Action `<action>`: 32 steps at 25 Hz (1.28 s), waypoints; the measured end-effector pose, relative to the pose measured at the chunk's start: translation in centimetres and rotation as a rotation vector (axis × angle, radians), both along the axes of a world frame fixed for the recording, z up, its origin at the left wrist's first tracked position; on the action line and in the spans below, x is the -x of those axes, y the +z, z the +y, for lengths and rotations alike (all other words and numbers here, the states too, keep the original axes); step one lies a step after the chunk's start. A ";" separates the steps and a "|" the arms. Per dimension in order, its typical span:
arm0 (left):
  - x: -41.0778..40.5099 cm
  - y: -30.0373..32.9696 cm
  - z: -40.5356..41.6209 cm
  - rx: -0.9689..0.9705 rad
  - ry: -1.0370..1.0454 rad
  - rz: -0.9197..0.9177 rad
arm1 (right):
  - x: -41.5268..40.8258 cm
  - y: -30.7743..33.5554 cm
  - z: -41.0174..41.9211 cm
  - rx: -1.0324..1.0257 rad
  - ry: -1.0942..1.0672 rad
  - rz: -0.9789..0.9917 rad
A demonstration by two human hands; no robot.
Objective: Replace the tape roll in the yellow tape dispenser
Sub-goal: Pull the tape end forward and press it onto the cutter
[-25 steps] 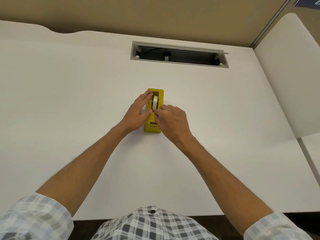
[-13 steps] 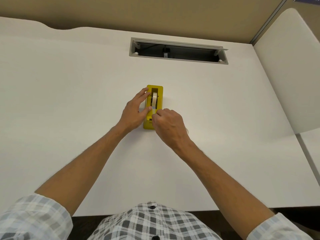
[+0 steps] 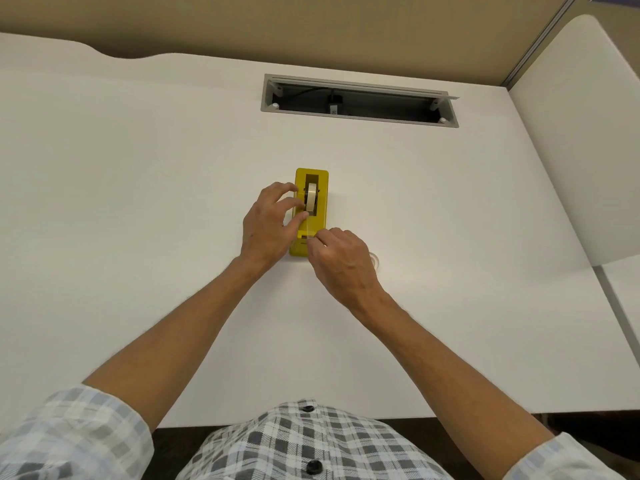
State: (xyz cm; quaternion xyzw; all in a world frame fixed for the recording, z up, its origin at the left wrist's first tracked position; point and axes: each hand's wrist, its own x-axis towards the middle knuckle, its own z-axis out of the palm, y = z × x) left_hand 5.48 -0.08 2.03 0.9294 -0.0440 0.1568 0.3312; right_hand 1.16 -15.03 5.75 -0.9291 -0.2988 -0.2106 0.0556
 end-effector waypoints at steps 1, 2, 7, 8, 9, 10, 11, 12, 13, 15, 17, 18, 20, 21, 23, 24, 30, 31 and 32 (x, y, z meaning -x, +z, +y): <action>0.1 -0.1 -0.1 -0.017 0.011 -0.025 | 0.1 -0.2 0.0 -0.004 0.005 0.001; 0.1 -0.1 -0.2 -0.025 0.019 -0.035 | 0.2 -0.4 0.0 -0.009 0.011 0.005; 0.1 0.1 -0.2 0.069 0.001 0.044 | 0.3 -0.8 0.0 -0.047 0.004 0.001; 0.1 0.1 -0.2 0.101 -0.004 0.055 | 0.3 -0.9 -0.1 -0.048 0.003 -0.001; 0.0 0.0 -0.2 0.132 -0.010 0.063 | 0.3 -1.0 -0.1 -0.049 0.004 -0.001; 0.0 0.0 -0.2 0.163 -0.016 0.070 | 0.3 -1.1 -0.1 -0.051 0.006 0.001; 0.1 0.0 -0.2 0.189 -0.022 0.076 | 0.3 -1.1 -0.1 -0.053 0.007 0.003; 0.1 0.0 -0.2 0.210 -0.023 0.083 | 0.3 -1.3 -0.1 -0.056 0.008 0.003; 0.1 0.0 -0.1 0.224 -0.018 0.093 | 0.2 -1.4 -0.1 -0.058 0.007 0.001; 0.4 0.0 -0.2 0.237 -0.001 0.117 | 0.2 -1.7 -0.1 -0.057 0.006 0.003; 0.8 -0.2 0.0 0.248 -0.003 0.142 | 0.2 -2.0 -0.1 -0.056 0.007 0.011; 1.0 -0.3 0.2 0.258 -0.007 0.153 | 0.2 -2.2 -0.1 -0.056 0.009 0.015; 1.5 -0.6 0.8 0.264 -0.019 0.175 | 0.2 -2.3 -0.1 -0.057 0.011 0.010; 1.8 -0.7 1.1 0.257 -0.030 0.184 | 0.1 -2.3 -0.1 -0.058 0.011 0.001; 2.3 -0.9 1.2 0.247 -0.050 0.195 | 0.0 -2.3 -0.1 -0.060 0.014 -0.015; 2.5 -0.9 1.2 0.252 -0.052 0.199 | 0.0 -2.4 -0.1 -0.059 0.015 -0.021; 3.7 -0.9 0.4 0.293 -0.029 0.168 | -0.4 -3.4 -0.3 -0.058 0.015 -0.045; 3.8 -0.9 0.1 0.297 -0.036 0.168 | -0.4 -3.6 -0.4 -0.063 0.016 -0.057; 4.1 -0.9 -0.2 0.303 -0.043 0.172 | -0.5 -3.8 -0.4 -0.069 0.017 -0.073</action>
